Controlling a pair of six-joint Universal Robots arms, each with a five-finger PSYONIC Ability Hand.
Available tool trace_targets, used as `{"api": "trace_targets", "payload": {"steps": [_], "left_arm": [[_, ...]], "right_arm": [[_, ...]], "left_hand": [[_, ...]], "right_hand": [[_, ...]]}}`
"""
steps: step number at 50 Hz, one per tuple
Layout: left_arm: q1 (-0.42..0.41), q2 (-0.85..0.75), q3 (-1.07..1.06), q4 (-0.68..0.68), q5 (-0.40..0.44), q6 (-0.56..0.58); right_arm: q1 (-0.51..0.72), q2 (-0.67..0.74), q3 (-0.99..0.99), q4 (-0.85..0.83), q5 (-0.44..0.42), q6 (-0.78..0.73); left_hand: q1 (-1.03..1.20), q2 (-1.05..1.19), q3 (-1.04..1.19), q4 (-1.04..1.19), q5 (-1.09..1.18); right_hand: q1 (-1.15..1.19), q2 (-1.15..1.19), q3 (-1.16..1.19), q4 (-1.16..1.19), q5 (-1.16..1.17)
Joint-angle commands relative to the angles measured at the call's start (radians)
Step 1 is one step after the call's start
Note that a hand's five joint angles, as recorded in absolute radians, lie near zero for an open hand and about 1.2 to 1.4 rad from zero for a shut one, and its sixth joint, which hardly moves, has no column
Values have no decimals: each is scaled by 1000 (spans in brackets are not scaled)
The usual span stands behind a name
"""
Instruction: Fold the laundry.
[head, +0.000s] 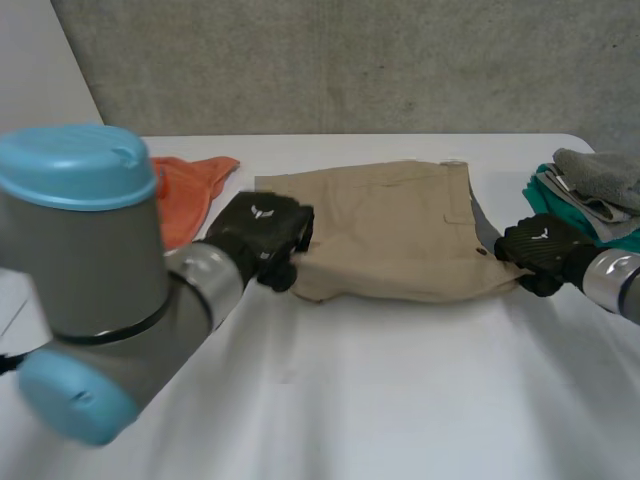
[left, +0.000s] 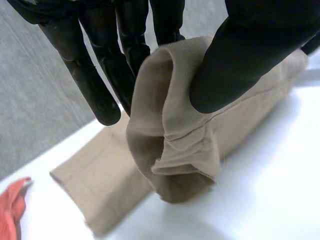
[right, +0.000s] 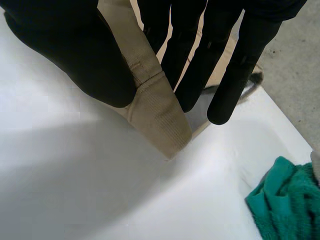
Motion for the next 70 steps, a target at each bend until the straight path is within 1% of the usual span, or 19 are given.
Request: {"api": "trace_targets", "payload": {"steps": [1,5,9,13,17,22,27,38,40,43,44,45,46,47,52,56,59,66,70], "left_arm": [[-8,177,-171,-284,13,13],[-37,243,-289,-424,42,12],[-128,260,-343,-501,105,12],[-162,261,-319,-507,105,13],[-123,245,-244,-452,90,15],[51,115,-136,-241,38,85],[122,-53,0,-81,13,197],[194,-424,379,189,33,253],[202,-507,462,271,60,259],[204,-577,519,337,141,256],[202,-588,525,349,165,256],[200,-591,528,355,178,256],[200,-593,530,361,185,256],[197,-593,530,372,201,256],[182,-564,491,380,182,254],[182,-431,372,371,146,245],[176,-283,202,369,126,245],[145,-93,-91,317,117,240],[124,-75,-193,318,125,240]], "right_arm": [[-33,-260,120,357,9,-116],[-76,-369,206,578,40,-300],[-85,-420,284,715,48,-474],[-75,-428,318,723,42,-472],[-64,-411,295,690,45,-427],[-16,-319,154,531,55,-185],[70,-234,36,352,95,29],[246,15,-181,-90,313,109],[270,127,-260,-203,383,101],[280,193,-302,-271,416,103],[293,226,-322,-308,433,101],[298,233,-326,-323,440,101],[304,241,-331,-340,453,101],[306,247,-340,-377,488,103],[312,197,-310,-425,586,121],[303,79,-215,-394,554,158],[300,-36,-109,-293,473,187],[245,-110,28,-40,359,219],[206,-131,100,3,327,216]], "left_hand": [[257,200,211,197,223],[257,200,211,197,223],[257,200,211,197,223],[257,200,211,197,223],[257,200,211,197,223],[257,200,211,197,223],[257,200,211,197,223],[257,200,211,197,223],[257,200,211,197,223],[257,200,211,197,223],[165,108,119,104,131],[-72,-129,-118,-132,-106],[-408,-465,-454,-469,-442],[-965,-1021,-1011,-1025,-999],[-965,-1021,-1011,-1025,-999],[-965,-1021,-1011,-1025,-999],[-935,-992,-981,-995,-969],[-548,-605,-594,-608,-582],[-409,-466,-455,-470,-443]], "right_hand": [[319,228,216,200,218],[319,228,216,200,218],[319,228,216,200,218],[319,228,216,200,218],[319,228,216,200,218],[319,228,216,200,218],[319,228,216,200,218],[319,228,216,200,218],[319,228,216,200,218],[319,228,216,200,218],[-26,-117,-129,-145,-127],[-248,-338,-351,-366,-348],[-477,-567,-580,-595,-577],[-903,-994,-1006,-1021,-1003],[-903,-994,-1006,-1021,-1003],[-903,-994,-1006,-1021,-1003],[-903,-994,-1006,-1021,-1003],[-879,-969,-982,-997,-979],[-814,-904,-917,-932,-914]]}}
